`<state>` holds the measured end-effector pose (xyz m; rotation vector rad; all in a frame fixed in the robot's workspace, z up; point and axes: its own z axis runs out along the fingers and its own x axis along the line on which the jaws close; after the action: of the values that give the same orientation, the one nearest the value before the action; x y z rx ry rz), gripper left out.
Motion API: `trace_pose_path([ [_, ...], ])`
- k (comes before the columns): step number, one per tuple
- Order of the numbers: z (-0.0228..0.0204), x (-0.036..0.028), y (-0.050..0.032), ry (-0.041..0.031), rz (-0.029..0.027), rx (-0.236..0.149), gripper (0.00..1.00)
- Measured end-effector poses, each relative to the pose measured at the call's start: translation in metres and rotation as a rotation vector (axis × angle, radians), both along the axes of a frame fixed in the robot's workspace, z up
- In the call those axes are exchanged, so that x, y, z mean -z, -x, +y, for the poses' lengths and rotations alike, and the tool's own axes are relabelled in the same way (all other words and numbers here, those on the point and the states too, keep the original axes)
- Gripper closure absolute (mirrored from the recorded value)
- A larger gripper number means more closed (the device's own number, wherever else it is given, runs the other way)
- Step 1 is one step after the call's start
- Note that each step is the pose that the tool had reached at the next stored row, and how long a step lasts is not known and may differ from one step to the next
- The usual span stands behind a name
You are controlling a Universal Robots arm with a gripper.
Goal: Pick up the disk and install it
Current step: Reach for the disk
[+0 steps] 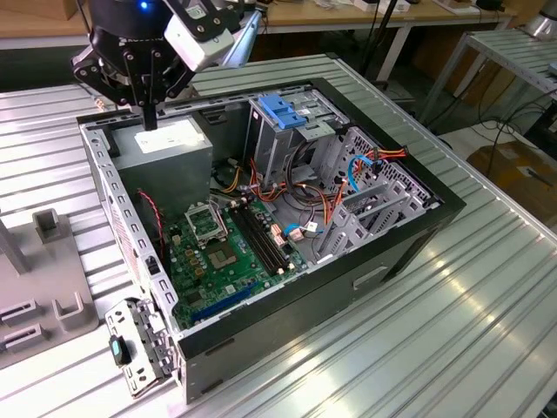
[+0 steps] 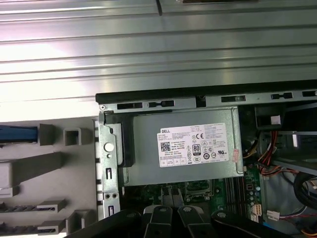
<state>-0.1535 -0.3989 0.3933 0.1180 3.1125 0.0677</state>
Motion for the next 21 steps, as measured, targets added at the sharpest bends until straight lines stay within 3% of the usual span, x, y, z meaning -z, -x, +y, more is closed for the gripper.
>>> trace_pose_path([
  [11, 0.0, 0.0, 0.0009, 0.0, 0.0, 0.0, 0.89],
  [21, 0.0, 0.0, 0.0074, 0.0001, 0.0, 0.0, 0.89],
])
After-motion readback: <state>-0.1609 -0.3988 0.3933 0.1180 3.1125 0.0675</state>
